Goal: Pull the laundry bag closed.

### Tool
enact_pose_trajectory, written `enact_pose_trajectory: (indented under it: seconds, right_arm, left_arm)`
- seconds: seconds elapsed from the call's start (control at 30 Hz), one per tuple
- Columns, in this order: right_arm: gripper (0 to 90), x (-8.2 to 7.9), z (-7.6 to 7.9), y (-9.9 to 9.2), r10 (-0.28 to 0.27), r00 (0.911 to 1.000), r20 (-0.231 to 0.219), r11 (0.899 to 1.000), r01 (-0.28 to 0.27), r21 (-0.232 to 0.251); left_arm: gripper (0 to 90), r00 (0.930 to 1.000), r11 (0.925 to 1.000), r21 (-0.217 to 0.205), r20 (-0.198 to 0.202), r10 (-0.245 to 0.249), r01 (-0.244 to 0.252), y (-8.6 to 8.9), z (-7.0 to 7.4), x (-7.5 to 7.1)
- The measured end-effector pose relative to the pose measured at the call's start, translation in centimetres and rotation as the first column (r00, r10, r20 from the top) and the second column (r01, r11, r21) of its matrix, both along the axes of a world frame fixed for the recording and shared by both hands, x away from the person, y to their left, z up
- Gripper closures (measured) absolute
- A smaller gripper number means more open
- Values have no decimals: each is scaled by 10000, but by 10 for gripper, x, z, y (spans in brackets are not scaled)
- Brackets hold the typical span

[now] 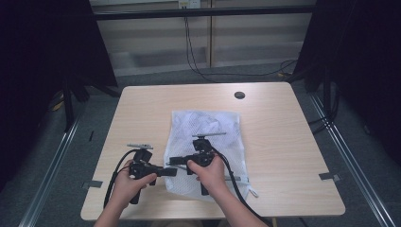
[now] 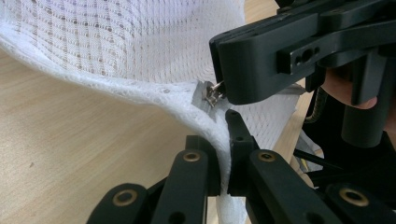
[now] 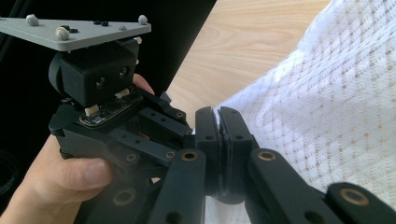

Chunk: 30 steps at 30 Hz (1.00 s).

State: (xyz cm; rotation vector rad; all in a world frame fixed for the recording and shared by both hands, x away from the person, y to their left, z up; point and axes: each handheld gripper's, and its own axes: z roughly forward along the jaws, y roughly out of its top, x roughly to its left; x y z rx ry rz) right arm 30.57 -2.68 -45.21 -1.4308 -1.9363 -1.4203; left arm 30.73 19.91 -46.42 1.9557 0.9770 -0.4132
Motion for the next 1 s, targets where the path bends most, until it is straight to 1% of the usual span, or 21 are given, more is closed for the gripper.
enact_pose_trajectory:
  seconds: [0.13, 0.2, 0.27, 0.37, 0.5, 0.53, 0.57, 0.63, 0.67, 0.7, 0.77, 0.87, 1.0]
  right_arm:
    - [872, 0, 1, -2, 16, 10000, -24, 10000, -16, -8]
    - [872, -1, 1, -3, 26, 10000, -22, 10000, -26, 14]
    - [872, -1, 1, -5, -23, 10000, -66, 10000, 23, -53]
    - [872, -2, -1, -8, -41, 9999, -97, 10000, 41, 65]
    - [872, -2, -1, -9, -31, 10000, -66, 10000, 32, 41]
    - [872, -3, 0, -10, -80, 10000, -55, 10000, 80, -20]
    - [872, -2, 0, -11, -107, 9999, -26, 9999, 107, -38]
    - [872, -2, -1, -12, -119, 9999, -21, 9999, 119, -4]
    - [872, -2, -1, -15, -156, 9999, -44, 9999, 156, 27]
    - [872, -2, -1, -15, -156, 9999, -44, 9999, 156, 27]
    - [872, -2, -1, -17, -178, 9998, -14, 9998, 178, 5]
    - [872, -2, -2, -20, -207, 9998, -33, 9998, 207, 5]
    - [872, -2, -2, -22, -214, 9997, -75, 9998, 214, 20]
  left_arm:
    - [883, 9998, 9998, -165, -149, 127, -129, 0, 1, -1]
    - [883, 9998, 9997, -169, -145, 150, -152, 0, 1, -1]
    - [884, 9999, 9999, -26, 8, 120, -120, 1, 1, -1]
    - [885, 9999, 9999, -130, -96, 90, -91, 1, 2, -1]
    - [884, 9999, 9999, -38, 14, 120, -120, 0, 2, -1]
    - [885, 9999, 9999, -59, -31, 156, -157, 0, 2, -1]
    - [885, 9998, 9999, -20, 64, 167, -167, 2, 3, -1]
    - [885, 9996, 9995, -130, -32, 273, -273, 3, 3, -1]
    - [885, 9996, 9995, -157, -20, 279, -280, 3, 4, -1]
    - [885, 9996, 9995, -110, 30, 285, -285, 3, 4, -1]
    - [885, 9995, 9994, -142, -41, 316, -317, 3, 4, -1]
    - [885, 9995, 9994, -139, 6, 317, -317, 4, 4, -1]
    - [885, 9993, 9992, -174, -92, 368, -370, 3, 5, -1]
